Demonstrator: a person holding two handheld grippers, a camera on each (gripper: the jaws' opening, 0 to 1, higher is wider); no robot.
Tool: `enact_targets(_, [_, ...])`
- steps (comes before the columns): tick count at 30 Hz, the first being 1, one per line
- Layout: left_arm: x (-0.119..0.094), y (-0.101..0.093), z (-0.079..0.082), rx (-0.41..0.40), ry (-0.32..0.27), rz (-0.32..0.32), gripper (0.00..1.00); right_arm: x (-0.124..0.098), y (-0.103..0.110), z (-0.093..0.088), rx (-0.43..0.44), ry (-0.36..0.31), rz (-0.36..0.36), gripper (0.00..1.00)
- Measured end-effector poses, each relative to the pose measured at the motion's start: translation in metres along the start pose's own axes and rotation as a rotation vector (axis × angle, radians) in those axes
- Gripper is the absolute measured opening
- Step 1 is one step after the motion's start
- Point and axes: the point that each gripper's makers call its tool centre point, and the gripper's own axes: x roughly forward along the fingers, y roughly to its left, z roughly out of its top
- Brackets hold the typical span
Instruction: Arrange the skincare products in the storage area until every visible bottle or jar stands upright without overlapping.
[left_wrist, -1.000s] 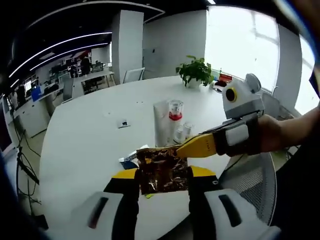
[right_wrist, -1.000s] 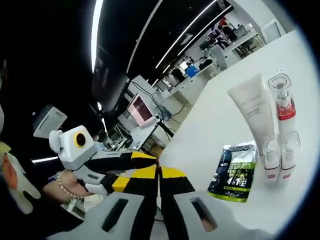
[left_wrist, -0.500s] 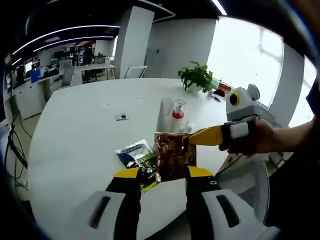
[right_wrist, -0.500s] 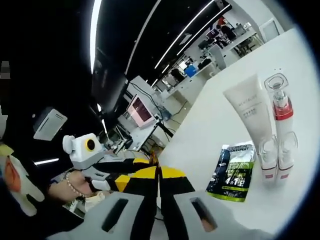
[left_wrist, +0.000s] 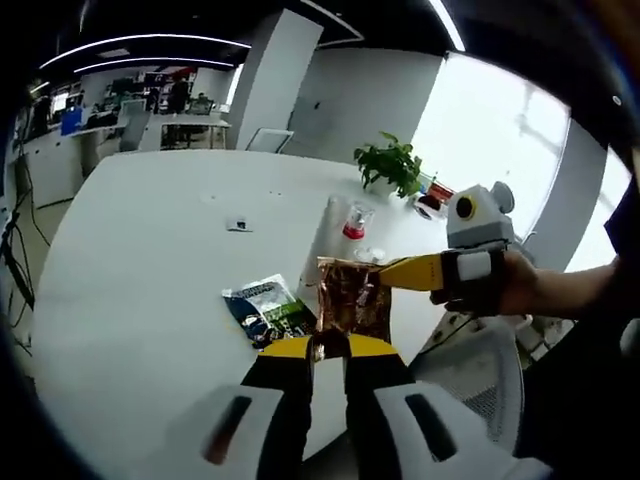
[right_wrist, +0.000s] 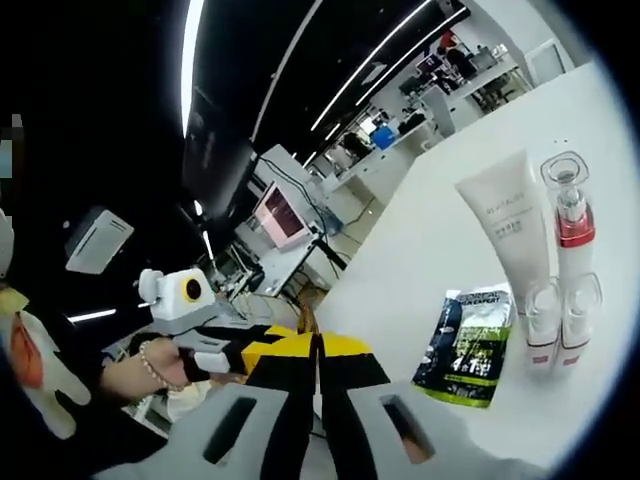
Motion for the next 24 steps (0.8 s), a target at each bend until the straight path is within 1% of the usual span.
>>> enact_targets(2, [-0.001,0.006,-0.001,-0.012,0.000,0.005,0.03,0.002,0.000,0.000,-0.005,0.000,-0.009,0.01])
enact_targets(4, [-0.001,0.006,-0.003,-0.025,0.005,0.010,0.01,0.006,0.001,-0.001,-0.015,0.005,-0.017,0.01])
enact_targets(8, [-0.002,0.014,-0.010,-0.047,0.027,0.015,0.00,0.015,0.000,-0.003,-0.050,0.019,-0.044,0.01])
enact_targets(14, [-0.008,0.020,-0.017,-0.093,0.041,0.026,0.00,0.032,-0.005,-0.006,-0.139,0.049,-0.083,0.01])
enact_targets(17, [-0.011,0.029,-0.020,-0.113,0.045,0.037,0.00,0.044,-0.006,-0.009,-0.183,0.070,-0.097,0.01])
enact_targets(20, [-0.013,0.039,-0.023,-0.148,0.050,0.062,0.00,0.054,-0.007,-0.012,-0.236,0.095,-0.109,0.01])
enact_targets(22, [-0.014,0.046,-0.025,-0.155,0.052,0.064,0.00,0.061,-0.009,-0.013,-0.267,0.110,-0.127,0.01])
enact_targets(24, [-0.013,0.047,-0.025,-0.164,0.055,0.069,0.00,0.067,-0.011,-0.013,-0.300,0.120,-0.134,0.01])
